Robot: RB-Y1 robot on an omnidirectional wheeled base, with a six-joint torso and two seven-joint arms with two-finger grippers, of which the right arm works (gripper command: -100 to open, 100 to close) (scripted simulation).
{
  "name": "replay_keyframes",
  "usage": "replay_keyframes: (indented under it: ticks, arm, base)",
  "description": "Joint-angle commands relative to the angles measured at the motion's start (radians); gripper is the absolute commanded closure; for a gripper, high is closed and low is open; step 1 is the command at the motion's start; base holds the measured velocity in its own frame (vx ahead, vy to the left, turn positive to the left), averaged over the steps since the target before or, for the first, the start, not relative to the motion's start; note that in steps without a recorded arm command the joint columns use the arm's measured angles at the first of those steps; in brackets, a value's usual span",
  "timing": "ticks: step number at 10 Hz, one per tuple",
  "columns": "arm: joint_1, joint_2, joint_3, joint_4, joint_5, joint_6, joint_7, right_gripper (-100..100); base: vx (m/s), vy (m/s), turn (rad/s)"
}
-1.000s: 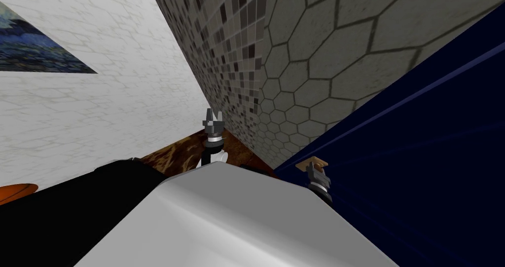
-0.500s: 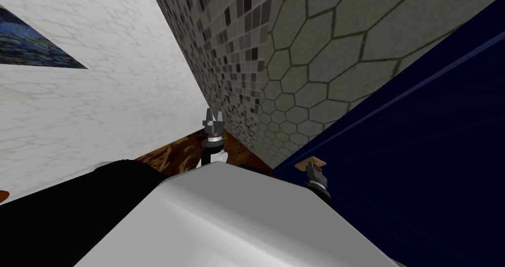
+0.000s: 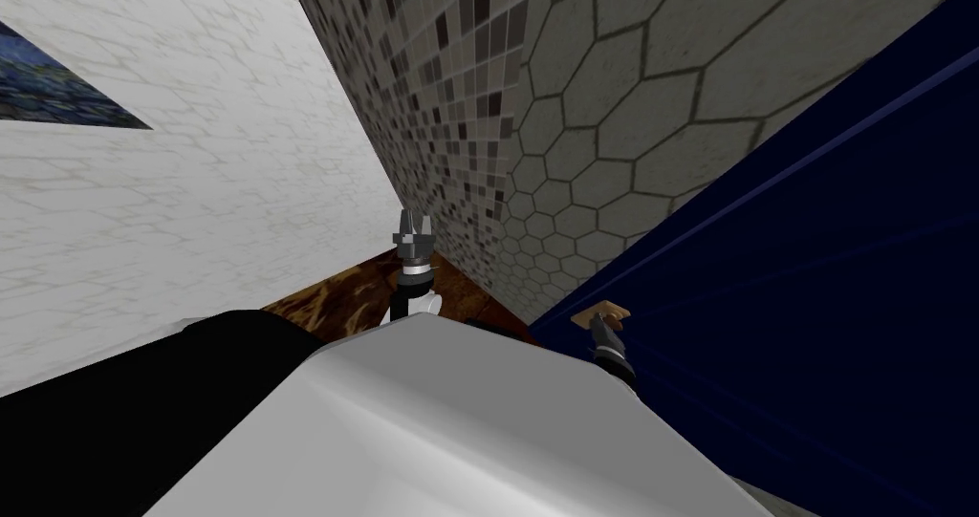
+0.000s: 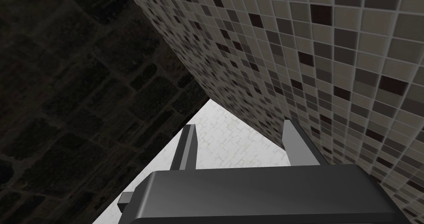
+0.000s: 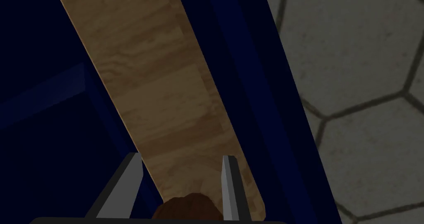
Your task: Pull the door open
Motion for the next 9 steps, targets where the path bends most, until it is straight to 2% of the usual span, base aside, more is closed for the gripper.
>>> replay_keyframes:
  ticks: [1, 2, 3, 6, 9]
  arm:
    - [0.013, -0.002, 0.000, 0.025, -0.017, -0.017, -0.042, 100]
    - [0.006, 0.001, -0.008, 0.033, -0.068, -0.058, -0.065, 100]
    - [0.006, -0.007, -0.001, 0.021, -0.012, -0.023, -0.033, -100]
    - [0.006, -0.017, 0.005, 0.024, 0.046, 0.009, -0.015, -100]
    - [0.005, -0.029, 0.013, 0.029, 0.121, 0.050, 0.008, -100]
  base:
    - [-0.018, 0.018, -0.029]
    - [-0.021, 0.003, -0.111]
    - [-0.066, 0.018, -0.016]
    - [-0.093, 0.022, 0.029]
    - [-0.092, 0.042, 0.019]
